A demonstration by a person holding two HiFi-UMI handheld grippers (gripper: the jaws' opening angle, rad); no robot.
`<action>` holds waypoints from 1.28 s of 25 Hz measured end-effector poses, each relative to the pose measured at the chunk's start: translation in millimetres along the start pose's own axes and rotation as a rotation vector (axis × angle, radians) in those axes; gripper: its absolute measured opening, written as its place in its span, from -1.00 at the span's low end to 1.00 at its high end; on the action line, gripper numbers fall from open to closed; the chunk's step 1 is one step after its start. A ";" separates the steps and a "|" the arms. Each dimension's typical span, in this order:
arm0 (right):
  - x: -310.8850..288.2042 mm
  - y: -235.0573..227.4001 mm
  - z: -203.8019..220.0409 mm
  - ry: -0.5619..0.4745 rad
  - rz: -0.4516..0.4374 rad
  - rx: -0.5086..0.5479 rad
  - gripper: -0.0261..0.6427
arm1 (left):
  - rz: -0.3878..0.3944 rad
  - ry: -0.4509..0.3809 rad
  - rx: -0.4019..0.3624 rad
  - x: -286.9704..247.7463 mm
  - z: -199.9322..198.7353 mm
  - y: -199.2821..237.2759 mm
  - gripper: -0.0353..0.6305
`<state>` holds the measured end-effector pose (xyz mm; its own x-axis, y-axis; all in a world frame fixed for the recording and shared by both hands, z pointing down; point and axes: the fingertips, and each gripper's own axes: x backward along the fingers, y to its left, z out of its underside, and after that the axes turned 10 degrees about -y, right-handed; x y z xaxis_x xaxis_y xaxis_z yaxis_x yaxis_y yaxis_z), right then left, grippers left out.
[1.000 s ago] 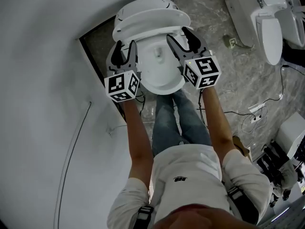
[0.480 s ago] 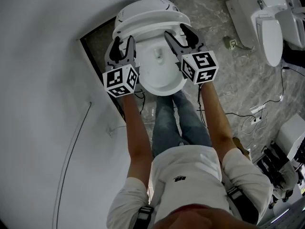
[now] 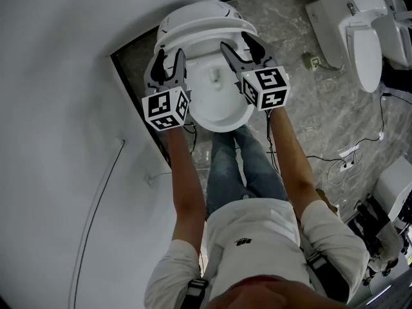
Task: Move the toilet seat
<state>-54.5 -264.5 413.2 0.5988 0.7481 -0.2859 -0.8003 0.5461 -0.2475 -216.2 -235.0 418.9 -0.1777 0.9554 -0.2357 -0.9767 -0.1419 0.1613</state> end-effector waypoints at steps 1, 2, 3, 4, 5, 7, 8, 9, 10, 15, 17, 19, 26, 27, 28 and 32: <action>-0.5 0.6 -1.9 -0.003 -0.002 0.007 -0.11 | 0.004 -0.003 -0.005 1.2 -1.5 -2.2 -0.24; -0.3 2.4 -3.8 -0.007 -0.006 0.016 -0.11 | 0.008 -0.006 -0.007 3.1 -2.8 -4.1 -0.25; 0.7 5.1 -5.4 -0.012 -0.011 0.026 -0.11 | 0.012 -0.009 -0.010 5.7 -3.9 -6.0 -0.27; 2.4 8.1 -6.8 -0.016 -0.019 0.036 -0.11 | 0.018 -0.012 -0.012 8.2 -4.9 -8.3 -0.30; 4.6 11.2 -8.0 -0.019 -0.030 0.045 -0.11 | 0.026 -0.014 -0.017 10.4 -5.8 -11.1 -0.32; 9.3 17.9 -9.6 -0.027 -0.057 0.054 -0.12 | 0.040 -0.016 -0.030 13.8 -7.9 -16.9 -0.36; 12.1 21.0 -10.1 -0.032 -0.066 0.057 -0.19 | 0.045 -0.019 -0.037 15.6 -8.9 -19.2 -0.42; 15.2 23.7 -10.6 -0.039 -0.071 0.064 -0.38 | 0.049 -0.023 -0.044 17.5 -9.7 -21.2 -0.46; 18.4 26.2 -11.2 -0.047 -0.073 0.074 -0.52 | 0.054 -0.028 -0.049 19.5 -10.4 -23.2 -0.52; 35.5 37.0 -19.2 -0.086 -0.093 0.113 -0.73 | 0.078 -0.042 -0.071 32.0 -15.4 -33.9 -0.69; 42.8 40.5 -22.9 -0.100 -0.097 0.122 -0.76 | 0.084 -0.047 -0.075 38.7 -18.0 -37.2 -0.72; 49.9 43.7 -25.6 -0.110 -0.099 0.130 -0.78 | 0.088 -0.056 -0.077 46.0 -21.2 -40.4 -0.74; 69.2 47.9 -7.6 -0.070 -0.081 0.113 -0.81 | 0.098 -0.066 -0.067 68.7 -18.6 -55.7 -0.76; 71.7 48.9 -6.1 -0.068 -0.078 0.110 -0.81 | 0.100 -0.063 -0.065 71.2 -16.8 -57.1 -0.76; 74.4 50.4 -5.4 -0.067 -0.077 0.107 -0.81 | 0.102 -0.060 -0.064 74.0 -15.5 -58.3 -0.76; 84.0 58.7 -5.9 -0.071 -0.078 0.102 -0.81 | 0.106 -0.056 -0.059 85.7 -12.2 -60.6 -0.77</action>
<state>-50.9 -171.9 369.3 0.6586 0.7248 -0.2023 -0.7525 0.6364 -0.1697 -173.7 -147.7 377.3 -0.2749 0.9470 -0.1660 -0.9585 -0.2563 0.1250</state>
